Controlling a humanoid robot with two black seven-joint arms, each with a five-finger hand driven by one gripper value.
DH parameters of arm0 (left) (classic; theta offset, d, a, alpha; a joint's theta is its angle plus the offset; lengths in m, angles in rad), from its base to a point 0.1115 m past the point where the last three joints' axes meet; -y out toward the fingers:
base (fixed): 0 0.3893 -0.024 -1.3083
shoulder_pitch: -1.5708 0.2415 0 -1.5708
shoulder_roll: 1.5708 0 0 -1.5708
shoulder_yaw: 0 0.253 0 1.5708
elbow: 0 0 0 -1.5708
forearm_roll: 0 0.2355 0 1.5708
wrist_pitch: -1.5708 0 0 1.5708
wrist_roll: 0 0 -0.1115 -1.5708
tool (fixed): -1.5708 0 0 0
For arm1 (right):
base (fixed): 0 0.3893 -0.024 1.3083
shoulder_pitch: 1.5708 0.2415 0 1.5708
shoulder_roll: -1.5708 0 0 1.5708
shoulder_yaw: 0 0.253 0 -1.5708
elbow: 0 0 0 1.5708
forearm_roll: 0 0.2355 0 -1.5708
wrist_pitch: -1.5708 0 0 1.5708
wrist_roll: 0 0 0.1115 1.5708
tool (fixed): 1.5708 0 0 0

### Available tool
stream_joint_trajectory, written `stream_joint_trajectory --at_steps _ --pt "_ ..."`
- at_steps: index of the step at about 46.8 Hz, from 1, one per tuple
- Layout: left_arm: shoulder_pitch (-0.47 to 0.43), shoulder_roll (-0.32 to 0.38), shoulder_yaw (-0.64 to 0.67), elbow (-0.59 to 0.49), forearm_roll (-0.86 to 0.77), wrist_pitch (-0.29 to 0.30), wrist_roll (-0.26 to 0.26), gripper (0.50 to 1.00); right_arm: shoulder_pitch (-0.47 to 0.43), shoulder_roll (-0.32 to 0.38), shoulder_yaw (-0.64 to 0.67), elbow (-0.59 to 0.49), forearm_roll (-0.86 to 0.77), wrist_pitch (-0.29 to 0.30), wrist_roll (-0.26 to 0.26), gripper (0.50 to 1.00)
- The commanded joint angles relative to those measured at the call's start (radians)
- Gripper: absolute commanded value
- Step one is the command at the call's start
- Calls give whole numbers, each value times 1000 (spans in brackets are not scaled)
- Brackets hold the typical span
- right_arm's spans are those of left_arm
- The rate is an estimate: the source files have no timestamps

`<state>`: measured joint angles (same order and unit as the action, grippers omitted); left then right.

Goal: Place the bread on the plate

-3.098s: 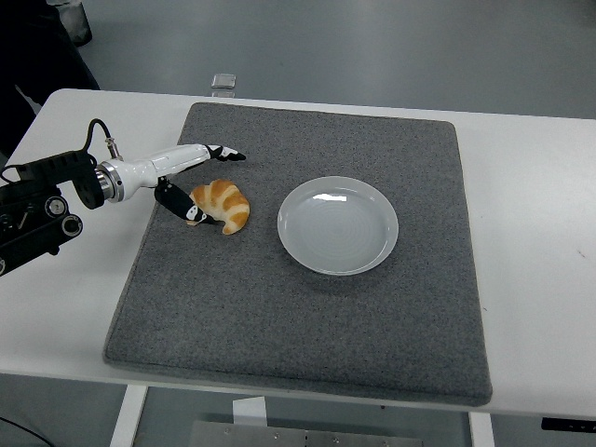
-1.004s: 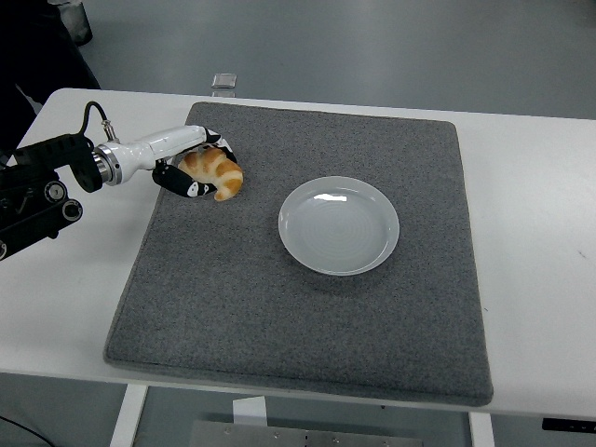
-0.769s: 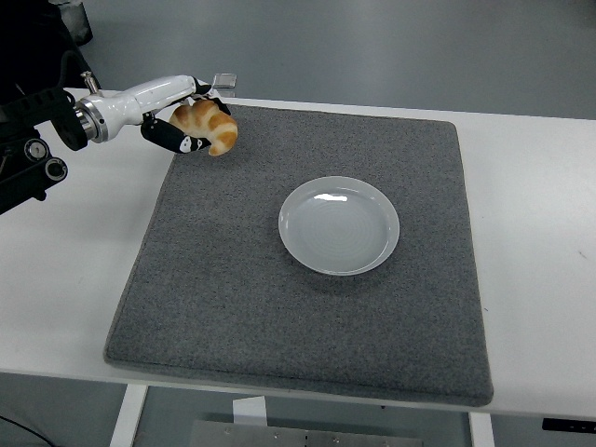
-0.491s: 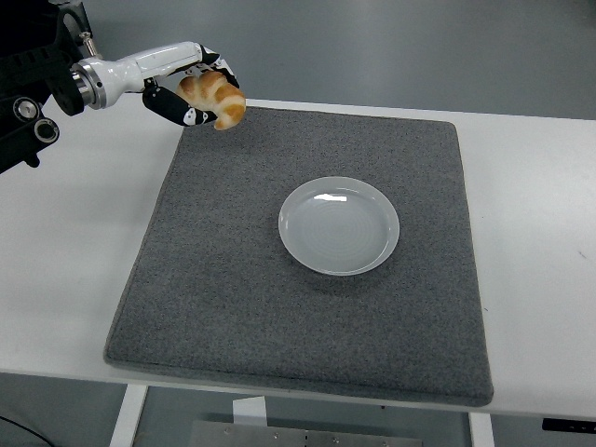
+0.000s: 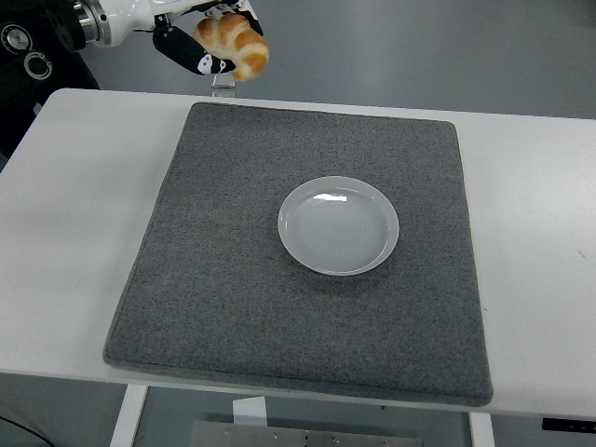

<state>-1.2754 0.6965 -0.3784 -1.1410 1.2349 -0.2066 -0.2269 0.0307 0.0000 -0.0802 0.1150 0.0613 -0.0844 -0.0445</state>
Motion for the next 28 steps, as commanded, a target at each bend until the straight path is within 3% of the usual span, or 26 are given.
stream_joint_trajectory --at_steps 1,15,28 --pt "-15 -44 3 0 0 -2 1 500 0 0 0 0 0 0 0 952" --pt "-21 -176 4 -2 9 -25 3 500 0 0 0 0 0 0 0 952" --pt "-12 -201 7 -22 18 -25 3 500 0 0 0 0 0 0 0 952"
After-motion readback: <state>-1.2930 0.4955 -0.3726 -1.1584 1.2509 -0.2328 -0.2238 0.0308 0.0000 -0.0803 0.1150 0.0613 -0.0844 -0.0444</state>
